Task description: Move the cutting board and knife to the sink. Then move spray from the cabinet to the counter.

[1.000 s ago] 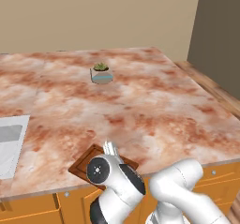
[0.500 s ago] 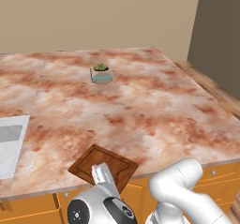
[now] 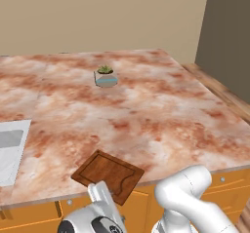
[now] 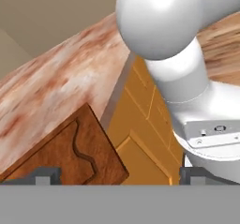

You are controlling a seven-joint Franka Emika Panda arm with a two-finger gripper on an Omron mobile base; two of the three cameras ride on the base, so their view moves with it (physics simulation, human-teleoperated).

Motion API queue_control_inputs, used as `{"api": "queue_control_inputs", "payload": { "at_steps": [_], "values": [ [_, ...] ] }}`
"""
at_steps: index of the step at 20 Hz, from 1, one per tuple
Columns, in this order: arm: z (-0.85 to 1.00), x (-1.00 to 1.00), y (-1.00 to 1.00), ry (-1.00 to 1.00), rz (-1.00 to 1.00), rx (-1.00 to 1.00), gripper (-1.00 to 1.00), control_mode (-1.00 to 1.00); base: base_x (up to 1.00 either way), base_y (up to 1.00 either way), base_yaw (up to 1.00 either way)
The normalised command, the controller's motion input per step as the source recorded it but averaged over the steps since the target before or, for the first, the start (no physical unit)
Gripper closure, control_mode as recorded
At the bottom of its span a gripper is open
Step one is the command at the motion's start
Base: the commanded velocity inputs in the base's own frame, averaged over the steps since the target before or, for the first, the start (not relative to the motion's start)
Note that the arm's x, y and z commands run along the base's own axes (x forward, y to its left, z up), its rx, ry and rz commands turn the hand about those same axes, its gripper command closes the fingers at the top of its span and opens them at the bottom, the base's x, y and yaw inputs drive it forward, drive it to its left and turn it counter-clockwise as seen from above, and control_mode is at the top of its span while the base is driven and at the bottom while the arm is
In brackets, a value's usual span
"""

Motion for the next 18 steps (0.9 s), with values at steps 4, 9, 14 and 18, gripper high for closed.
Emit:
{"api": "queue_control_inputs", "payload": {
  "at_steps": [4, 9, 14, 18],
  "values": [
    [-0.54, 0.35, 0.12, -0.29, -0.01, 0.20, -1.00, -1.00, 0.00, 0.00, 0.00],
    [-0.77, 0.46, 0.08, -0.27, -0.04, 0.23, -1.00, -1.00, 0.00, 0.00, 0.00],
    [-0.55, 0.25, 0.20, -0.24, -0.02, 0.20, -1.00, -1.00, 0.00, 0.00, 0.00],
    [-0.41, 0.00, 0.61, -0.26, -0.09, 0.09, -1.00, -1.00, 0.00, 0.00, 0.00]
  ]
}}
